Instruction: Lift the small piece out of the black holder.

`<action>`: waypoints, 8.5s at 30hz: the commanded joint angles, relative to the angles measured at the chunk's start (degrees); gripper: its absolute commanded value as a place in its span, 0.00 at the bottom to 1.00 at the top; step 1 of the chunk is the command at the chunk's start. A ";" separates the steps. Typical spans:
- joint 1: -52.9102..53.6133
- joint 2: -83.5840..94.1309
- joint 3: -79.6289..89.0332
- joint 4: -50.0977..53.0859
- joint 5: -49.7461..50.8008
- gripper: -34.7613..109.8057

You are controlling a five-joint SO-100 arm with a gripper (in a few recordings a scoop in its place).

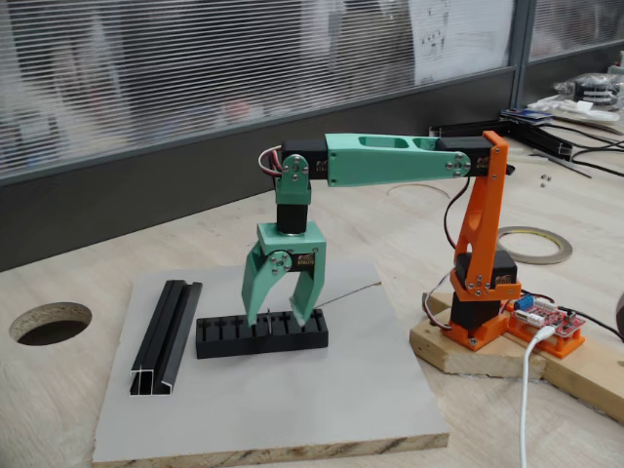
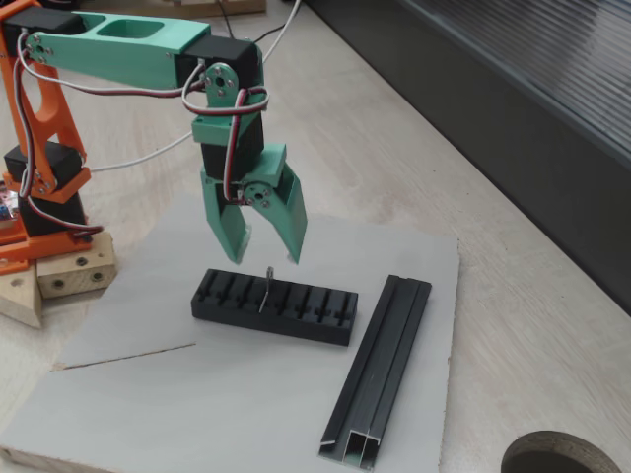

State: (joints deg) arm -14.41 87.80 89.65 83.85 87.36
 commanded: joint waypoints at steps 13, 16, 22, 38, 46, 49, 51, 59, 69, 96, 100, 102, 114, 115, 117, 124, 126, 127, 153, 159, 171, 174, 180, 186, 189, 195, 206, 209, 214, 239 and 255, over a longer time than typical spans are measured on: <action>-1.05 -5.10 -0.97 -1.85 6.86 0.57; -1.05 -4.92 -0.97 -3.78 7.91 0.57; -1.05 -4.31 -0.97 -4.04 7.91 0.57; -4.66 -4.04 -0.97 -3.96 7.65 0.57; -4.22 -4.04 -4.57 -3.78 2.29 0.57; -4.22 -4.13 -5.27 -3.25 2.29 0.57; -4.39 -4.13 -5.36 -3.78 2.29 0.57; -4.04 -4.48 -4.57 -3.16 2.37 0.57; -0.88 -5.19 -4.66 -3.78 2.37 0.57; -0.70 -8.79 -5.10 -3.87 2.37 0.57; -0.70 -8.79 -5.27 -3.87 2.37 0.57; -0.70 -8.79 -5.27 -3.87 2.37 0.57; -0.62 -8.79 -5.19 -3.69 2.37 0.57; -0.62 -8.88 -5.19 -3.78 2.37 0.57; -0.62 -8.88 -4.75 -3.43 2.37 0.57; -0.62 -10.02 -5.27 -3.96 2.37 0.44; -0.62 -9.76 -5.27 -4.04 2.37 0.38; -0.62 -9.58 -5.36 -4.04 2.37 0.36; -0.62 -4.48 -5.45 -4.04 1.58 0.32; -0.62 -4.22 -5.54 -4.04 1.85 0.32; -0.62 6.77 -5.45 -3.96 2.20 0.32; -0.62 10.90 -5.54 -4.04 2.20 0.32; -0.70 19.25 -5.54 -4.13 2.20 0.32; -0.70 28.74 -5.54 -4.13 2.20 0.32; -0.70 32.43 -5.54 -4.13 1.67 0.32; -0.70 34.28 -5.45 -4.13 2.11 0.32; -1.41 34.28 -5.45 -4.04 2.20 0.32; -1.41 34.28 -5.45 -4.04 2.20 0.32; -1.41 34.28 -5.45 -4.04 2.20 0.32; -0.79 34.28 -5.36 -4.04 2.20 0.32; -0.79 34.28 -5.36 -3.96 2.20 0.32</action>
State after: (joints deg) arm -14.59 120.59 85.87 79.28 88.77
